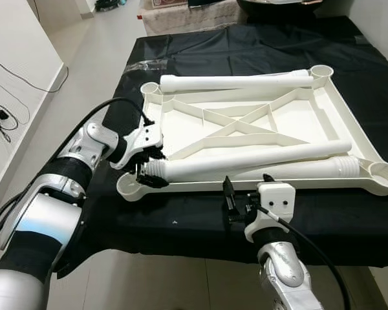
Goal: Building children table
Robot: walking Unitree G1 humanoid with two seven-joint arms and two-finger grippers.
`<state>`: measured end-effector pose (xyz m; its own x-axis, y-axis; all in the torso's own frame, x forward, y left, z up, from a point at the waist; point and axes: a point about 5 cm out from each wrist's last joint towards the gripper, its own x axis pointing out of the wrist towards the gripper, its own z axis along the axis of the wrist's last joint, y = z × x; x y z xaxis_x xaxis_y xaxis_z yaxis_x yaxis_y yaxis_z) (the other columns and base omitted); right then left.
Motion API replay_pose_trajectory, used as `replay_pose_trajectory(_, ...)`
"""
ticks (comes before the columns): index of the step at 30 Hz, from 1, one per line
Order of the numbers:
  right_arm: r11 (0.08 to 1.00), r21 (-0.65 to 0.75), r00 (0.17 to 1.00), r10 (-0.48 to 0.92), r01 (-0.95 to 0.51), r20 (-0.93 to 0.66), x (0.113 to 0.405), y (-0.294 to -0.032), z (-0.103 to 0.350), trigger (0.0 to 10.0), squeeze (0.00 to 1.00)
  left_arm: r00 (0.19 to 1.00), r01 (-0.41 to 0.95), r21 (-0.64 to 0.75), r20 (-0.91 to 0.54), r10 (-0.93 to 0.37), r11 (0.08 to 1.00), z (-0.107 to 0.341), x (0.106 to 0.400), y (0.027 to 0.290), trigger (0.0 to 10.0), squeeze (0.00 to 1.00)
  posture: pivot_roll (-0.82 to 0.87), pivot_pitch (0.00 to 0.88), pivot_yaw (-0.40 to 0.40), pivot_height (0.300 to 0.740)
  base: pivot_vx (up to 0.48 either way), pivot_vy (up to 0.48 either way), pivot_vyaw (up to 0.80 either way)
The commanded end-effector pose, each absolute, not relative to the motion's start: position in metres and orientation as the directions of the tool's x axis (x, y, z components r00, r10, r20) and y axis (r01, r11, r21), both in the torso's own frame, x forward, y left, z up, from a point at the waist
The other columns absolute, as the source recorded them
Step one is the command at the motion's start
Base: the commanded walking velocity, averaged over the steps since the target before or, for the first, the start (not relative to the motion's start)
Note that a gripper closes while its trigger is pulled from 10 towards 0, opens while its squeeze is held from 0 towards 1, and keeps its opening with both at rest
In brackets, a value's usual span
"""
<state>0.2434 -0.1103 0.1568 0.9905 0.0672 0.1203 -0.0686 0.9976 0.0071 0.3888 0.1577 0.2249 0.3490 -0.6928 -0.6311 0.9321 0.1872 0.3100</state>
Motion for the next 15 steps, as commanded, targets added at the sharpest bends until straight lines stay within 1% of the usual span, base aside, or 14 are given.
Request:
replay_pose_trajectory(1, 0.994, 0.059, 0.990, 0.086, -0.093, 0.115, 0.2395, -0.0986, 0.1588, 10.0, 0.00, 0.337, 0.939, 0.285, -0.636, -0.694, 0.194, 0.2185, 0.3878, 0.1585, 0.0, 0.00, 0.06, 0.223, 0.130, 0.740, 0.000, 0.000, 0.00)
replay_pose_trajectory(10, 0.994, 0.061, 0.991, 0.081, -0.087, 0.108, 0.2406, -0.0995, 0.1573, 10.0, 0.00, 0.352, 0.932, 0.296, -0.615, -0.706, 0.207, 0.2175, 0.3881, 0.1592, 0.0, 0.00, 0.06, 0.218, 0.126, 0.740, 0.000, 0.000, 0.00)
replay_pose_trajectory(12, 0.994, 0.069, 0.991, 0.080, -0.088, 0.109, 0.2427, -0.1000, 0.1571, 10.0, 0.00, 0.389, 0.917, 0.319, -0.574, -0.720, 0.242, 0.2220, 0.3903, 0.1585, 0.0, 0.00, 0.06, 0.204, 0.122, 0.740, 0.000, 0.000, 0.00)
replay_pose_trajectory(14, 0.994, 0.069, 0.991, 0.080, -0.088, 0.109, 0.2427, -0.1000, 0.1571, 10.0, 0.00, 0.389, 0.917, 0.319, -0.574, -0.720, 0.242, 0.2220, 0.3903, 0.1585, 0.0, 0.00, 0.06, 0.204, 0.122, 0.740, 0.000, 0.000, 0.00)
replay_pose_trajectory(15, 0.992, 0.085, 0.990, 0.083, -0.092, 0.110, 0.2438, -0.1000, 0.1575, 10.0, 0.00, 0.418, 0.903, 0.335, -0.544, -0.728, 0.268, 0.2253, 0.3919, 0.1580, 0.0, 0.00, 0.06, 0.201, 0.122, 0.740, 0.000, 0.000, 0.00)
